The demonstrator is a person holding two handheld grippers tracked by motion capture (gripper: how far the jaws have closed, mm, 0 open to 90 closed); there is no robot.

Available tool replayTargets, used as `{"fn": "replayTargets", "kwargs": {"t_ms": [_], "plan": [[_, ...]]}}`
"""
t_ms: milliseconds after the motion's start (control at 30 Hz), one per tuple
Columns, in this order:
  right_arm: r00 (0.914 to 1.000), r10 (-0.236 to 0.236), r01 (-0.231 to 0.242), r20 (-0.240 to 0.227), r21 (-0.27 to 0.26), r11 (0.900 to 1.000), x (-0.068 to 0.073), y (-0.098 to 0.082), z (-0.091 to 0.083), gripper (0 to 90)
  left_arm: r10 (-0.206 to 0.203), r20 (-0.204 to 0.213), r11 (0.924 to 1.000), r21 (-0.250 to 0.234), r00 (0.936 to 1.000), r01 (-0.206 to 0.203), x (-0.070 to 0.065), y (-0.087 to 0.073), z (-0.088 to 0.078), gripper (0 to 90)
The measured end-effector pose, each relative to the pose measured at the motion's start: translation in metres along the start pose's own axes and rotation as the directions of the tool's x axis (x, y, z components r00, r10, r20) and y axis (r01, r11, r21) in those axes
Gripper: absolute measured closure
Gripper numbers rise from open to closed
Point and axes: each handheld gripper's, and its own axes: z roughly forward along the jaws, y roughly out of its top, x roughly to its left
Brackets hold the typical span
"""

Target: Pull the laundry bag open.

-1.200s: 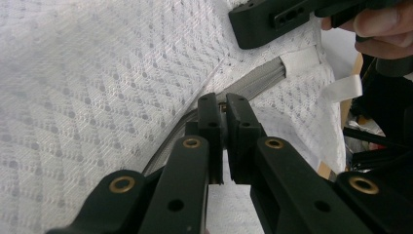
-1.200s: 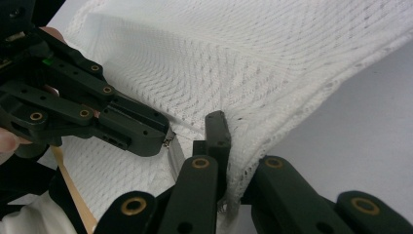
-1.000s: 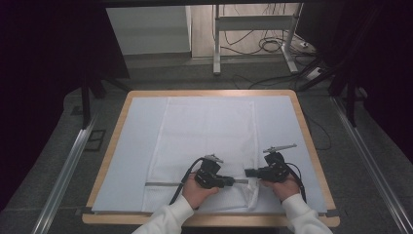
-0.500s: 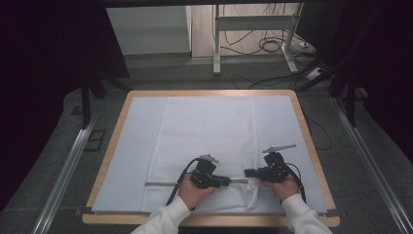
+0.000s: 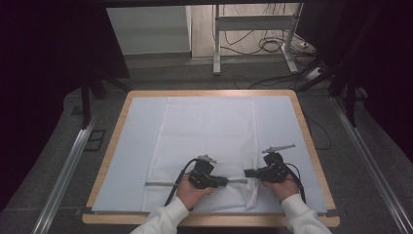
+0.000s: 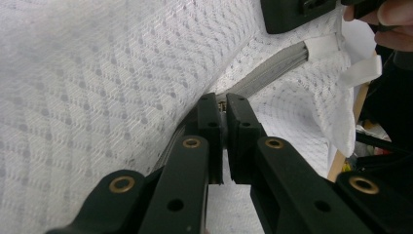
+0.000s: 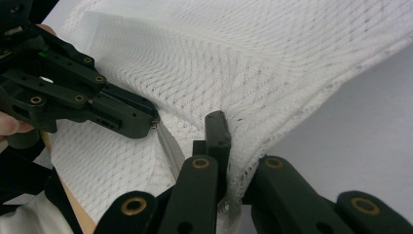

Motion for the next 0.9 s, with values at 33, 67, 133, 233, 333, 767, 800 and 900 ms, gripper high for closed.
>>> {"fn": "replayTargets", "kwargs": {"t_ms": [33, 67, 133, 233, 333, 767, 800, 900], "plan": [[1.0000, -0.002, 0.002, 0.006, -0.002, 1.000, 0.000, 0.000, 0.000, 88.5, -0.007, -0.001, 1.0000, -0.005, 1.0000, 0.007, 0.000, 0.000, -0.001, 86.9], [1.0000, 0.000, 0.000, 0.007, -0.004, 1.000, 0.000, 0.000, -0.001, 88.5, -0.009, -0.004, 0.9999, -0.007, 1.0000, 0.009, 0.001, -0.001, -0.002, 86.9], [1.0000, 0.002, -0.002, 0.008, -0.006, 1.000, -0.001, 0.000, -0.002, 88.4, -0.011, -0.005, 0.9999, -0.006, 0.9999, 0.011, 0.004, -0.002, -0.004, 86.9], [1.0000, 0.002, -0.002, 0.009, -0.004, 1.000, -0.002, 0.000, -0.002, 88.4, -0.014, -0.009, 0.9999, -0.003, 0.9999, 0.014, 0.006, -0.003, -0.006, 86.9], [1.0000, 0.001, -0.001, 0.007, -0.002, 1.000, -0.002, 0.000, -0.002, 88.4, -0.023, -0.006, 0.9997, -0.011, 0.9997, 0.023, 0.007, -0.004, -0.008, 86.9], [1.0000, 0.003, -0.003, 0.008, -0.008, 1.000, -0.002, 0.000, -0.002, 88.5, -0.047, -0.010, 0.9985, -0.027, 0.9989, 0.047, 0.015, -0.013, -0.020, 86.9], [1.0000, 0.005, -0.005, 0.007, -0.008, 1.000, -0.002, 0.000, -0.002, 88.4, -0.048, -0.011, 0.9985, -0.026, 0.9988, 0.048, 0.016, -0.013, -0.021, 86.9], [1.0000, 0.003, -0.003, 0.008, -0.011, 1.000, -0.002, 0.000, -0.002, 88.4, -0.054, -0.013, 0.9981, -0.030, 0.9985, 0.053, 0.017, -0.014, -0.023, 86.9]]}}
